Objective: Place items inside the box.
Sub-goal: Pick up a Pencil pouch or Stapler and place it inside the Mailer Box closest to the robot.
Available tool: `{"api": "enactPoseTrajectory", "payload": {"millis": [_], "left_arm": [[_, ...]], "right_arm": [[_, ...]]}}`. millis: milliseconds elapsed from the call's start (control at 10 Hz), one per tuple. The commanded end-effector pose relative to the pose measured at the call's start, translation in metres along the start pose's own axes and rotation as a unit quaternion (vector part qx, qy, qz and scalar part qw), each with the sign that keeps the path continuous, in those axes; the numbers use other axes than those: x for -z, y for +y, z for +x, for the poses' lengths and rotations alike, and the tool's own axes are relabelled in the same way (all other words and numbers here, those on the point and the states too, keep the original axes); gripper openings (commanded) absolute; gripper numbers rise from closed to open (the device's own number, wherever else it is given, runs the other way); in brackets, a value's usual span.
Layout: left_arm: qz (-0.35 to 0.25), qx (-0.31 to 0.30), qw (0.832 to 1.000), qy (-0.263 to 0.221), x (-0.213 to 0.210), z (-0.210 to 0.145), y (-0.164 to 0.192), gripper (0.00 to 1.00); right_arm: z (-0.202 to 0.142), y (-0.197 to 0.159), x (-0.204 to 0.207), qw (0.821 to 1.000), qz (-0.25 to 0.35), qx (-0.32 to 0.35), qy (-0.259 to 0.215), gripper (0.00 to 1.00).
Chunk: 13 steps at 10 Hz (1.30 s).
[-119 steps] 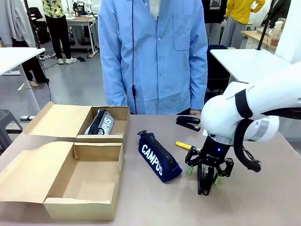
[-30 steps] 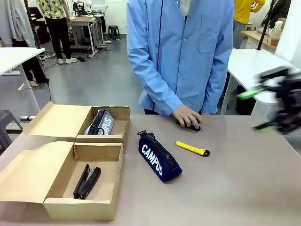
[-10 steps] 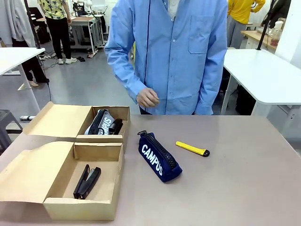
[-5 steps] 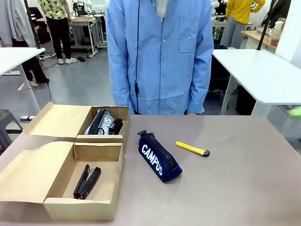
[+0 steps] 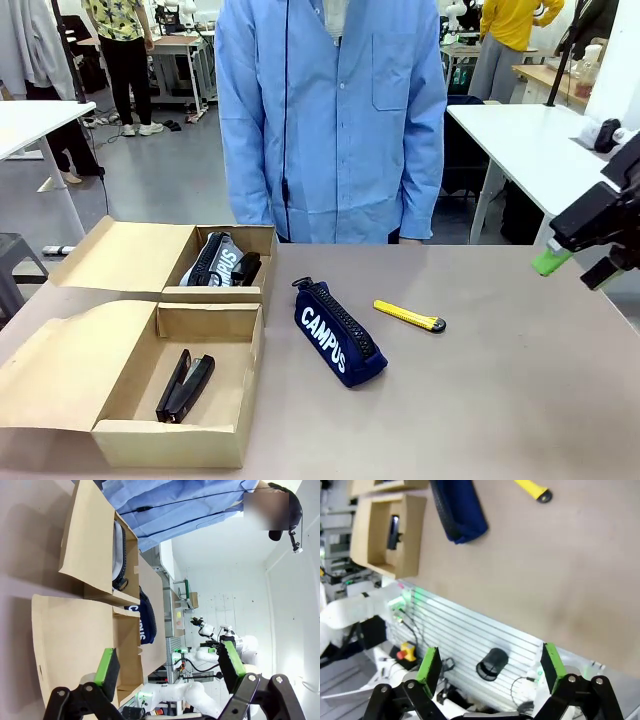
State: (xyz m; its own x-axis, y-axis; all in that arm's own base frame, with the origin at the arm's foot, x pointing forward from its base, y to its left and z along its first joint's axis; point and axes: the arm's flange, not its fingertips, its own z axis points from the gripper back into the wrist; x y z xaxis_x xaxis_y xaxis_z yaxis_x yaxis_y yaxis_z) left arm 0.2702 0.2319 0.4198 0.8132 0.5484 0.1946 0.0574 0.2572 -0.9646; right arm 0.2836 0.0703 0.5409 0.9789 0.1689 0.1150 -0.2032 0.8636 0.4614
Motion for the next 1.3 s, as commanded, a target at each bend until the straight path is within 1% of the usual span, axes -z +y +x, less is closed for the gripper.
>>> {"api": "enactPoseTrajectory", "payload": {"millis": [0, 100, 200, 300, 400, 500, 600, 700, 900, 1000, 1100, 1200], "left_arm": [[-0.007, 0.010, 1.000, -0.002, 0.000, -0.002, 0.000, 1.00], [-0.007, 0.010, 1.000, -0.002, 0.000, -0.002, 0.000, 1.00], [-0.007, 0.010, 1.000, -0.002, 0.000, -0.002, 0.000, 1.00], [-0.007, 0.010, 1.000, -0.002, 0.000, -0.002, 0.000, 1.00], [-0.007, 0.010, 1.000, -0.002, 0.000, -0.002, 0.000, 1.00], [-0.007, 0.010, 1.000, -0.002, 0.000, -0.002, 0.000, 1.00], [-0.007, 0.010, 1.000, -0.002, 0.000, -0.002, 0.000, 1.00], [-0.007, 0.010, 1.000, -0.002, 0.000, -0.002, 0.000, 1.00], [-0.007, 0.010, 1.000, -0.002, 0.000, -0.002, 0.000, 1.00], [-0.007, 0.010, 1.000, -0.002, 0.000, -0.002, 0.000, 1.00], [-0.007, 0.010, 1.000, -0.002, 0.000, -0.002, 0.000, 1.00], [-0.007, 0.010, 1.000, -0.002, 0.000, -0.002, 0.000, 1.00]], "right_arm": [[0.008, 0.001, 0.007, 0.999, 0.039, 0.031, 0.008, 1.00], [0.000, 0.000, 0.000, 1.000, 0.000, 0.000, 0.000, 1.00], [0.025, 0.018, 0.015, 0.997, -0.019, -0.077, 0.004, 1.00], [0.046, 0.040, 0.032, 0.991, -0.035, -0.132, 0.004, 1.00], [0.065, 0.064, 0.052, 0.983, -0.049, -0.177, 0.002, 1.00], [0.080, 0.086, 0.070, 0.977, -0.037, -0.210, -0.006, 1.00], [0.091, 0.105, 0.089, 0.975, -0.046, -0.216, -0.012, 1.00], [0.098, 0.122, 0.111, 0.972, -0.030, -0.233, 0.001, 1.00], [0.099, 0.145, 0.150, 0.968, -0.043, -0.247, 0.013, 1.00], [0.097, 0.154, 0.171, 0.965, -0.072, -0.251, 0.036, 1.00], [0.094, 0.137, 0.152, 0.962, -0.105, -0.248, 0.057, 1.00], [0.079, 0.088, 0.074, 0.980, 0.010, -0.183, 0.071, 1.00]]}}
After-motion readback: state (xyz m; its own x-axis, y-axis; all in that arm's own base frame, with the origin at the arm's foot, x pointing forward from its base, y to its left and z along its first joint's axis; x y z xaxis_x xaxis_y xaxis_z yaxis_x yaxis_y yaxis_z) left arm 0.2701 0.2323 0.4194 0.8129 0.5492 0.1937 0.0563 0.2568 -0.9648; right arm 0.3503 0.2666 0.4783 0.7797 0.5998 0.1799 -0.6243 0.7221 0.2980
